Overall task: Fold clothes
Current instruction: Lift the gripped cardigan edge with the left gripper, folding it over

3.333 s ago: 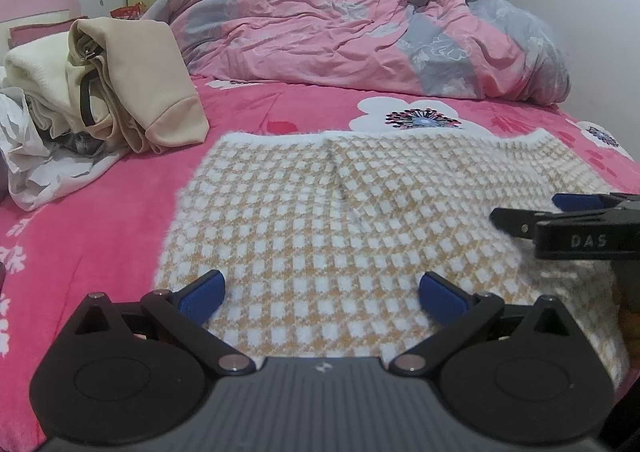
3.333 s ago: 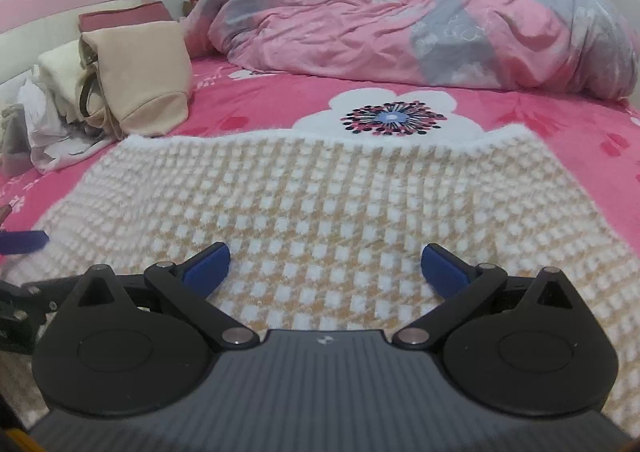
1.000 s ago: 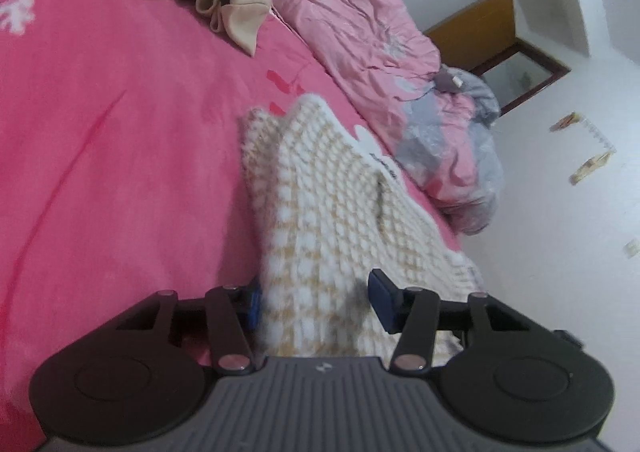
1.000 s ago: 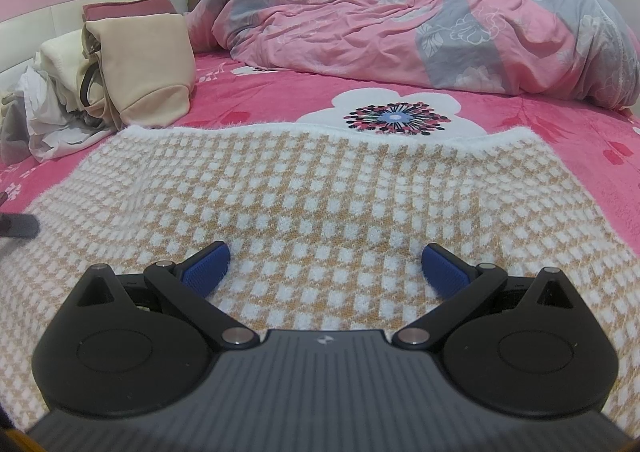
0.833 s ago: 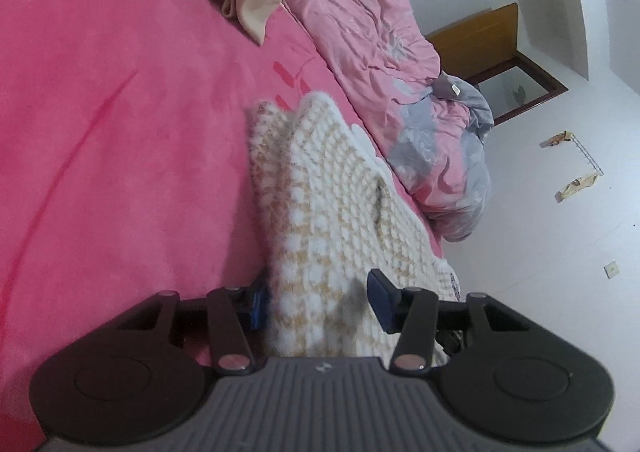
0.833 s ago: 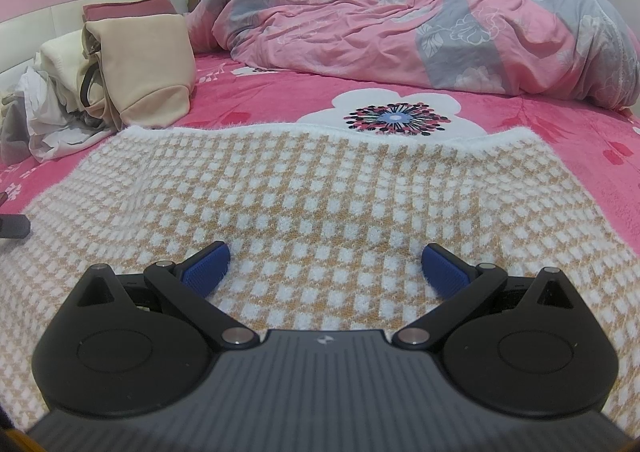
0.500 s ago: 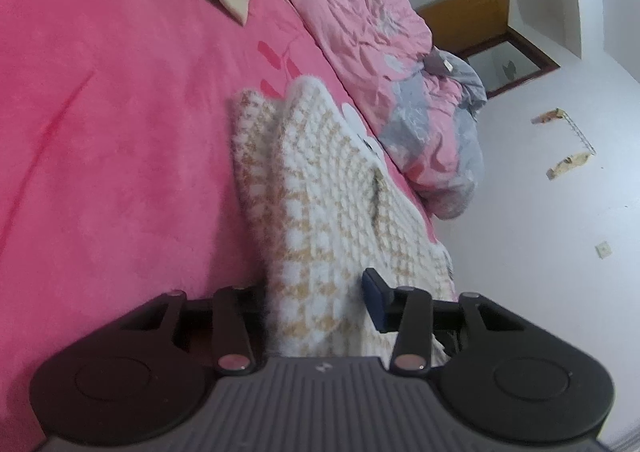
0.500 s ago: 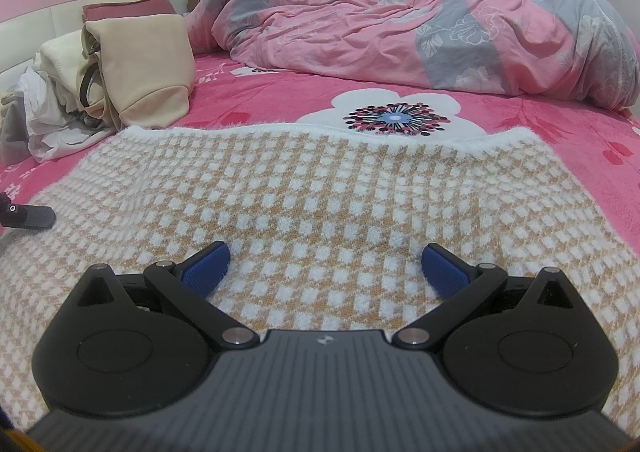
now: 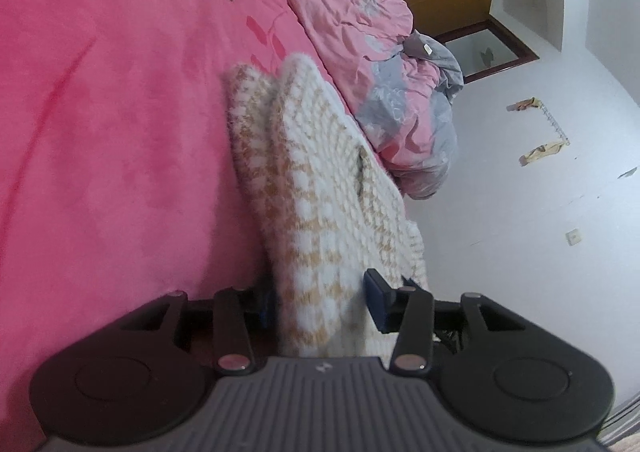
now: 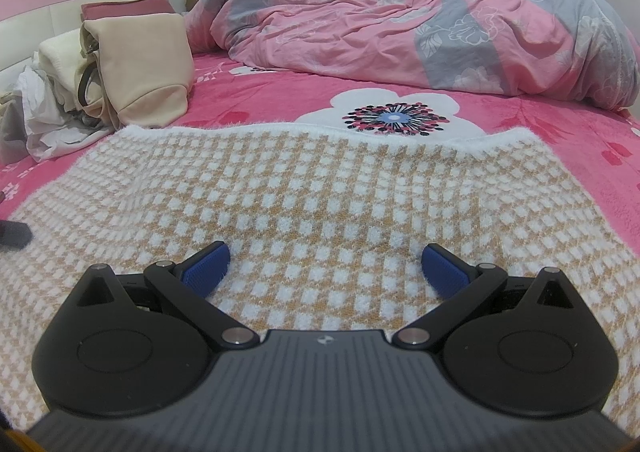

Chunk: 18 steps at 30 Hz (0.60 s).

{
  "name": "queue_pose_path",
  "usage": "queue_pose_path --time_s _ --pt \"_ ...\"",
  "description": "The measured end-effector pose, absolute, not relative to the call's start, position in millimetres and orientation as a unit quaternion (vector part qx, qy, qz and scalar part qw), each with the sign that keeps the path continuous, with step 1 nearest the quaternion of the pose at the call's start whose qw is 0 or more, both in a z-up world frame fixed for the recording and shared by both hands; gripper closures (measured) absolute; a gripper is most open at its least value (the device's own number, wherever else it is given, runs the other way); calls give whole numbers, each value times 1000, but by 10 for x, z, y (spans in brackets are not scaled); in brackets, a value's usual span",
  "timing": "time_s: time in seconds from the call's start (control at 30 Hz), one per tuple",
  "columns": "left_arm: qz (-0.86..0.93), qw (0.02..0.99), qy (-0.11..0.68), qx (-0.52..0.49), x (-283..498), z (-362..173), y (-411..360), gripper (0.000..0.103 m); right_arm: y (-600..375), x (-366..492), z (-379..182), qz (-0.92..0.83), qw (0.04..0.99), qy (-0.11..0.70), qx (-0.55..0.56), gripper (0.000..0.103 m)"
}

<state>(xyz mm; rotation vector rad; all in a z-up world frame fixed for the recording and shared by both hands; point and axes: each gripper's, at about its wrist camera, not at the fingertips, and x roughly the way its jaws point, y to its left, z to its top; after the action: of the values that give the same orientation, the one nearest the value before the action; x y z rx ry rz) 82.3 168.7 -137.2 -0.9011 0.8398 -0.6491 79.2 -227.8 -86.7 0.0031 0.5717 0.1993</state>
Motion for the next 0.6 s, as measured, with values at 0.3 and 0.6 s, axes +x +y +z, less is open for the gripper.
queue_pose_path --time_s 0.3,0.6 --pt "-300 764 373 -432 938 -1373 1594 69 -2282 794 -865 98 954 282 1 1" --pt "-311 777 356 -416 897 -1043 1496 72 -2283 794 -872 98 955 280 3 1"
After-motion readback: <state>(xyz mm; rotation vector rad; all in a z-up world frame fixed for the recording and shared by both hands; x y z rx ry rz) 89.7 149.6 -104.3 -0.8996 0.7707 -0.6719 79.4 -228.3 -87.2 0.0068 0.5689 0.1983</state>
